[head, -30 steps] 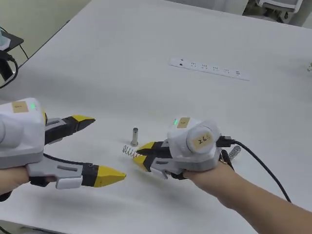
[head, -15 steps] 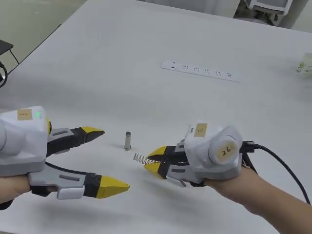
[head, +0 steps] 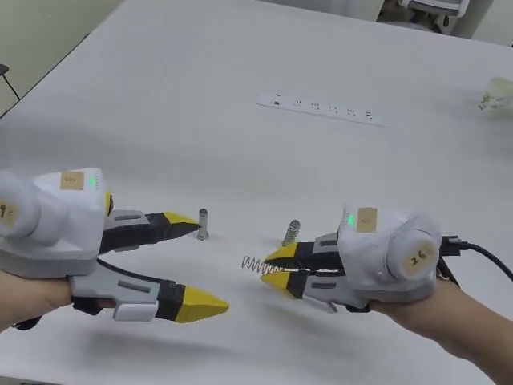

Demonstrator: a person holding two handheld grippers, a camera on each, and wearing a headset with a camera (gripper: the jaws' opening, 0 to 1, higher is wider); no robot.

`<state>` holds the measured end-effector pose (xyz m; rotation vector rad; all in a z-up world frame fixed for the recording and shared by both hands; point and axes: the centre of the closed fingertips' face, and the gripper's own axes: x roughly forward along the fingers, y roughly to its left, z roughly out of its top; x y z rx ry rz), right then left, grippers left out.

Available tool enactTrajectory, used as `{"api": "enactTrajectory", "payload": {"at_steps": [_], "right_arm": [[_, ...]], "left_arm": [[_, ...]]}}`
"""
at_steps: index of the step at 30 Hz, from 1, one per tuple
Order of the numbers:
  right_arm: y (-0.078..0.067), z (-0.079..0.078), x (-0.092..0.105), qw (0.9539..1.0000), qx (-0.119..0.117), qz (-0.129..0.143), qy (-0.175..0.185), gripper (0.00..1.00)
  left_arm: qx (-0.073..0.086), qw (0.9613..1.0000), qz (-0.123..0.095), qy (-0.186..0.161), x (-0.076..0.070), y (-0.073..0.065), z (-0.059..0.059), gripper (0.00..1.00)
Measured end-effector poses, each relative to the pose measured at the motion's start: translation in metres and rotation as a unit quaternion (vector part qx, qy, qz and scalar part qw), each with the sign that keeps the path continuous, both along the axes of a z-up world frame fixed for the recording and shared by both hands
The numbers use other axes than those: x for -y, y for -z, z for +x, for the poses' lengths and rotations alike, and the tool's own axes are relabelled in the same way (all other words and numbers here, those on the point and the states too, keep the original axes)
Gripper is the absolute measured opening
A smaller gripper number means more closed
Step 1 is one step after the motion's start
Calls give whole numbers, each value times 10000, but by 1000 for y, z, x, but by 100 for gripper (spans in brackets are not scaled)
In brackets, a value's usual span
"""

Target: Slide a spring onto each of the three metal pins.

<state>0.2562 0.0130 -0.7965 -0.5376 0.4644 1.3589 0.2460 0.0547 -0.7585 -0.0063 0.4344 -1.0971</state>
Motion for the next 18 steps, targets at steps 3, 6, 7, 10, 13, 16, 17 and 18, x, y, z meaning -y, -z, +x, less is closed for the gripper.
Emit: {"api": "enactTrajectory", "payload": {"at_steps": [3, 6, 7, 10, 13, 16, 17, 18], "right_arm": [[1, -2, 5, 10000, 33, -41, -29, 8], [0, -3, 8, 10000, 46, -53, -46, 8], [-1, -3, 8, 10000, 59, -49, -54, 8], [-3, -5, 8, 9999, 67, -10, -94, 8], [-4, -8, 8, 9998, 90, -2, -178, 8], [-5, -11, 8, 9995, 144, -33, -279, 8], [-6, -11, 7, 9994, 150, -25, -301, 8], [-7, -12, 7, 9993, 161, -12, -339, 8]], "left_arm": [[-2, 9996, 135, 257, 9, 4, -3, 61], [8, 9988, 205, 434, 16, 4, -3, 58], [11, 9984, 256, 501, 17, 4, -2, 57], [33, 9977, 340, 590, 20, 5, 2, 53], [56, 9972, 361, 655, 24, 6, 5, 47], [65, 9968, 303, 730, 32, 5, 6, 43], [48, 9967, 270, 770, 36, 5, 5, 43], [46, 9962, 263, 832, 39, 5, 3, 42]]}}
